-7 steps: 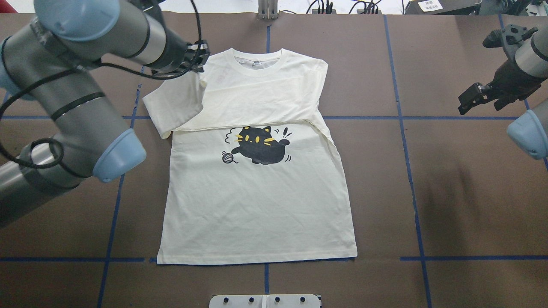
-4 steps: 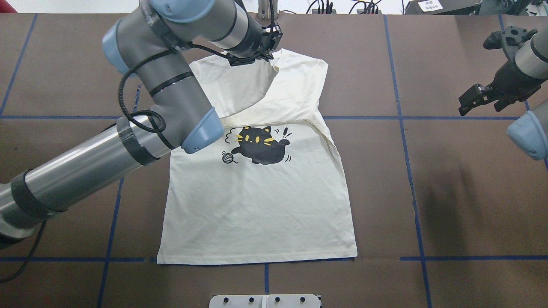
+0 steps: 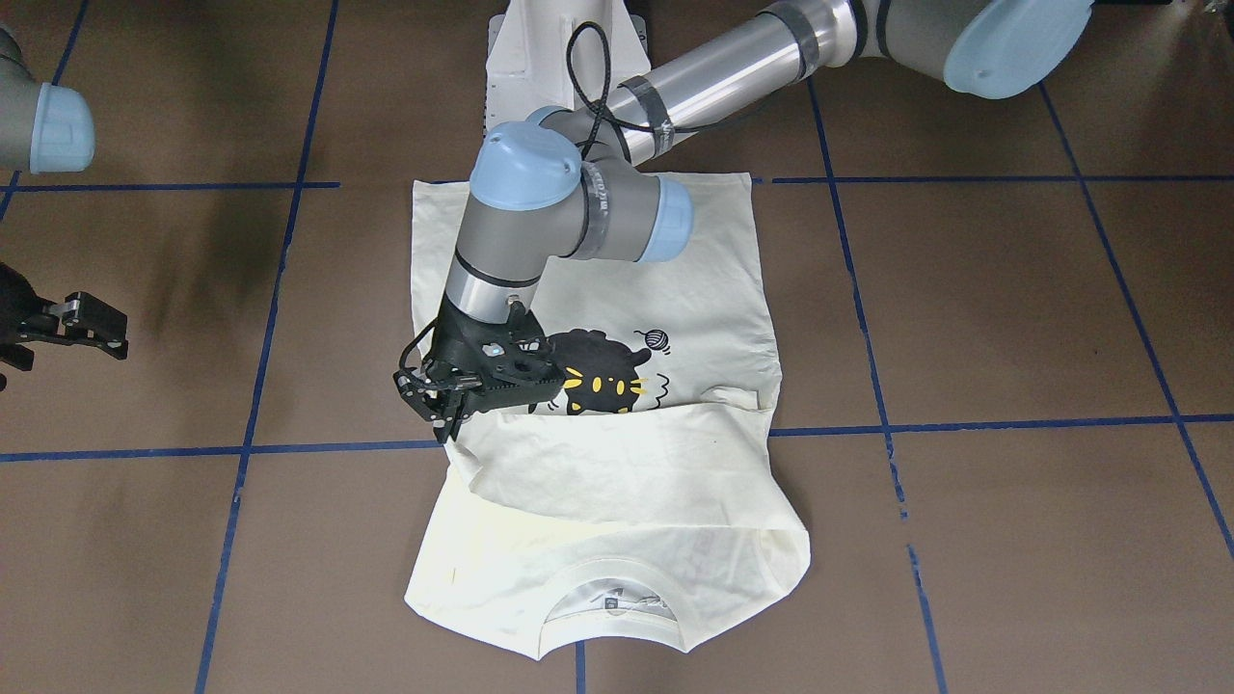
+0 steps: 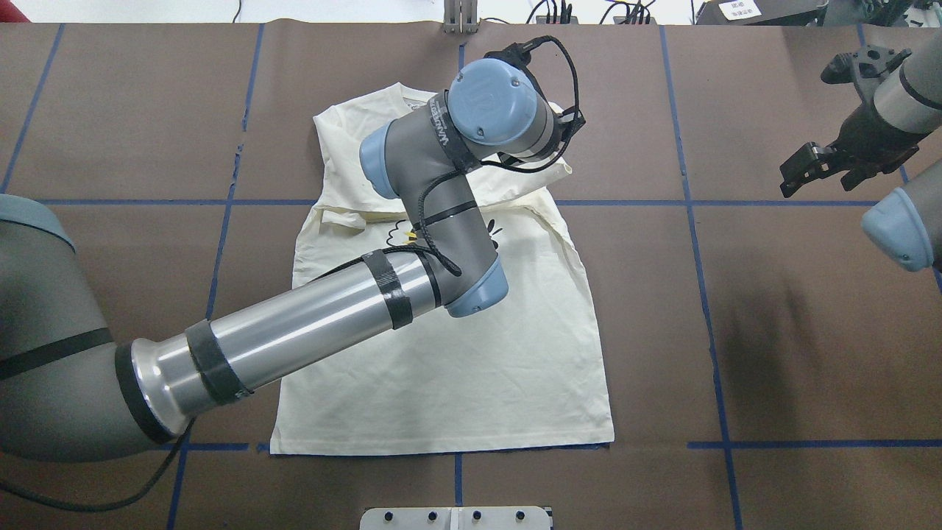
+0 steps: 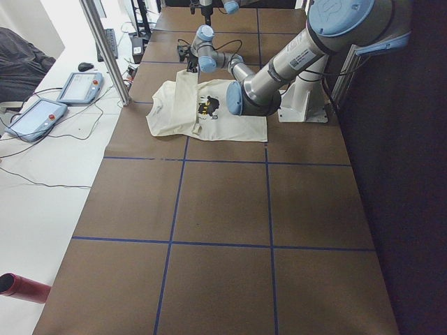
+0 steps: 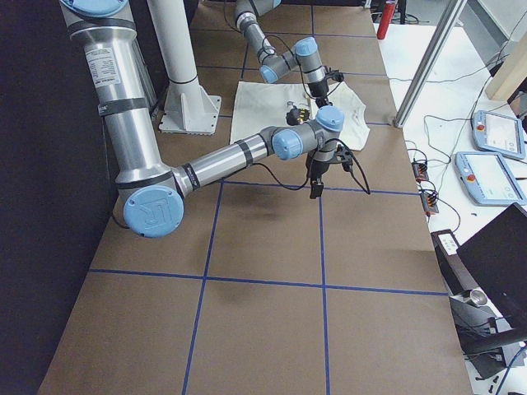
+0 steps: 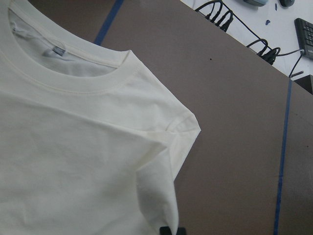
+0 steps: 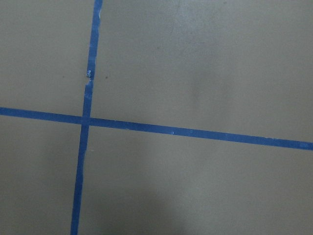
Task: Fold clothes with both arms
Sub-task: 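Release and withdraw the left gripper while the right lowers toward the shirt side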
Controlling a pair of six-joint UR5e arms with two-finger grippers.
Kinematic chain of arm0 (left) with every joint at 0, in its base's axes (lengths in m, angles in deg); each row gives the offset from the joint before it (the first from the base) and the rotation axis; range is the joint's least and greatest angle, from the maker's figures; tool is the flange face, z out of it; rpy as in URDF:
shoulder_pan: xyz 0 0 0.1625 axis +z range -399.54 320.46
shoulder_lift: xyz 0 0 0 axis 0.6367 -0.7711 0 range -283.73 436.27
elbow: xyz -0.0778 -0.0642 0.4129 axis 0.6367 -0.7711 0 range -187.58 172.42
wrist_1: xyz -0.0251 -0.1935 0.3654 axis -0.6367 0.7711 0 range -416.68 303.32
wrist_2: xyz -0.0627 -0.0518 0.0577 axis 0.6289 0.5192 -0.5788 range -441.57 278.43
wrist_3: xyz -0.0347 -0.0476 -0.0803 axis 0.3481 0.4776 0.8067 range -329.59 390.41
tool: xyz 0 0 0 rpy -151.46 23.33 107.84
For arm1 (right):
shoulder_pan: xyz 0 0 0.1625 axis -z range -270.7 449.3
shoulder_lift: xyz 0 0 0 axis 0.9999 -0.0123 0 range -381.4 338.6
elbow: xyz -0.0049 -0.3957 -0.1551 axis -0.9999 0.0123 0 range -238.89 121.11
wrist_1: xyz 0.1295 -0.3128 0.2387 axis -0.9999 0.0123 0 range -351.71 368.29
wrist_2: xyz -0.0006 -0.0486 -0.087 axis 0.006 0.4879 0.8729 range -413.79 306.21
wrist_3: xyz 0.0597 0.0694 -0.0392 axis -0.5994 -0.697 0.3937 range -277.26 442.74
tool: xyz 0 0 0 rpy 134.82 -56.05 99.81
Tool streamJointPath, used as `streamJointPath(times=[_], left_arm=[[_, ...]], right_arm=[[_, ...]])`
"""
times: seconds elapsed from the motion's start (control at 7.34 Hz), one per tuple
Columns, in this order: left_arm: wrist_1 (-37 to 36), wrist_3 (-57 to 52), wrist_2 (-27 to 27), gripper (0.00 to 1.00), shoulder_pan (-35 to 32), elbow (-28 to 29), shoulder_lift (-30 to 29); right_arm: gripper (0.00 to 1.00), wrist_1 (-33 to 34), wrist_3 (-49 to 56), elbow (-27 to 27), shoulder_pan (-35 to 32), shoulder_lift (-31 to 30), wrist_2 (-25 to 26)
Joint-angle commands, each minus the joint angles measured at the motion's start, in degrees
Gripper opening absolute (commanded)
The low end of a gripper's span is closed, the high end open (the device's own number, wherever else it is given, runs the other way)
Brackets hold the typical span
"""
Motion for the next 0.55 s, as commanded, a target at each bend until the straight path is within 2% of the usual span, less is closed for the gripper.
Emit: streamJointPath(times=[0.0, 0.27, 0.41], left_arm=[[5.8, -0.3, -1.2, 0.99, 1.1, 2.4, -0.3], [6.6, -7.5, -1.8, 1.00, 1.3, -5.8, 7.4], [5.9, -7.7, -1.3, 1.00, 1.1, -8.7, 9.5]], right_arm=[[1.00, -0.1, -0.1, 0.8, 0.2, 1.0, -0.1], [1.00, -0.2, -0.1, 1.0, 0.3, 1.8, -0.2], [1.00, -2.4, -1.5, 1.0, 0.9, 1.9, -0.2]])
